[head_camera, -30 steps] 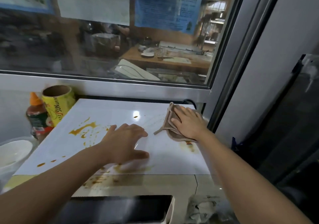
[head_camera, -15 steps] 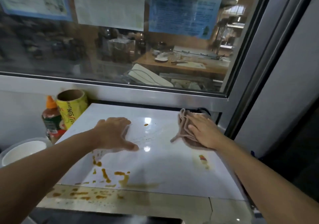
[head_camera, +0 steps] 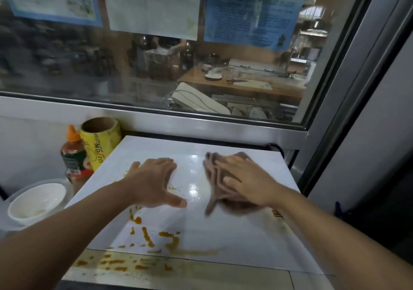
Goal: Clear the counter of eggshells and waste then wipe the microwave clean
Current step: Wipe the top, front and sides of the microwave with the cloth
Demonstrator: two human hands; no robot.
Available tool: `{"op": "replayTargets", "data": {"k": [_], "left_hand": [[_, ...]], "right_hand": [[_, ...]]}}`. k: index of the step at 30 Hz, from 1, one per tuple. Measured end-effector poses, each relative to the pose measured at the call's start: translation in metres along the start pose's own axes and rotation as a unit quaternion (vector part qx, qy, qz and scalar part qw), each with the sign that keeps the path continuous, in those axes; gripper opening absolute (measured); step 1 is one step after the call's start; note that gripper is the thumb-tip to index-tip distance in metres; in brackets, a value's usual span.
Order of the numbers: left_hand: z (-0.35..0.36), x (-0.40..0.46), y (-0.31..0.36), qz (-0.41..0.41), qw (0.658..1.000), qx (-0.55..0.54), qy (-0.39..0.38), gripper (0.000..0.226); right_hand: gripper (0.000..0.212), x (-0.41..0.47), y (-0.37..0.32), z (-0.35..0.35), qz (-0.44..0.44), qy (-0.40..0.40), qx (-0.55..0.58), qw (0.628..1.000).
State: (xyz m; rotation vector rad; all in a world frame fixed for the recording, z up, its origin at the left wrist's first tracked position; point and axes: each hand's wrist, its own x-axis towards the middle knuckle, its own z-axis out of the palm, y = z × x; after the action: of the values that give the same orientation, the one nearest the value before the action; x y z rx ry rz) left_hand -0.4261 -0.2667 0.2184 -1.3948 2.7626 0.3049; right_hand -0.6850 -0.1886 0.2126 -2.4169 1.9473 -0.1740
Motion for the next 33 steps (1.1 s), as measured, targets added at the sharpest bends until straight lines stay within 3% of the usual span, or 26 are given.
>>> {"op": "replayTargets", "data": {"k": [3, 5, 10, 14, 19, 23, 30, 33], "left_hand": [[0.001, 0.001, -0.001, -0.003, 1.000, 0.001, 0.006, 0.113], [-0.001, 0.000, 0.002, -0.002, 1.000, -0.004, 0.006, 0.112], [-0.019, -0.022, -0.012, -0.038, 0.992, -0.120, 0.029, 0.110], [-0.033, -0.051, -0.056, -0.075, 0.991, -0.108, 0.026, 0.103], [-0.025, -0.070, -0.096, -0.089, 0.991, -0.091, 0.039, 0.087], [-0.012, -0.068, -0.106, -0.063, 0.990, -0.115, 0.051, 0.085], [-0.010, -0.069, -0.108, -0.046, 0.986, -0.151, 0.055, 0.088], [-0.016, -0.070, -0.112, -0.056, 0.976, -0.203, 0.050, 0.090]], "right_hand": [[0.054, 0.036, 0.005, 0.003, 0.105, -0.006, -0.011, 0.994], [0.055, 0.058, -0.009, 0.010, 0.116, -0.003, -0.018, 0.993], [0.055, 0.050, -0.069, 0.017, -0.034, -0.002, -0.027, 0.999], [0.054, 0.019, -0.082, 0.019, -0.136, -0.035, 0.010, 0.990], [0.049, 0.071, -0.052, 0.004, -0.025, -0.005, 0.015, 1.000], [0.052, 0.122, -0.079, 0.019, 0.041, 0.001, -0.036, 0.999], [0.057, 0.079, -0.150, 0.032, -0.188, -0.001, -0.022, 0.982], [0.056, 0.077, -0.132, 0.025, -0.180, -0.032, 0.025, 0.983]]}}
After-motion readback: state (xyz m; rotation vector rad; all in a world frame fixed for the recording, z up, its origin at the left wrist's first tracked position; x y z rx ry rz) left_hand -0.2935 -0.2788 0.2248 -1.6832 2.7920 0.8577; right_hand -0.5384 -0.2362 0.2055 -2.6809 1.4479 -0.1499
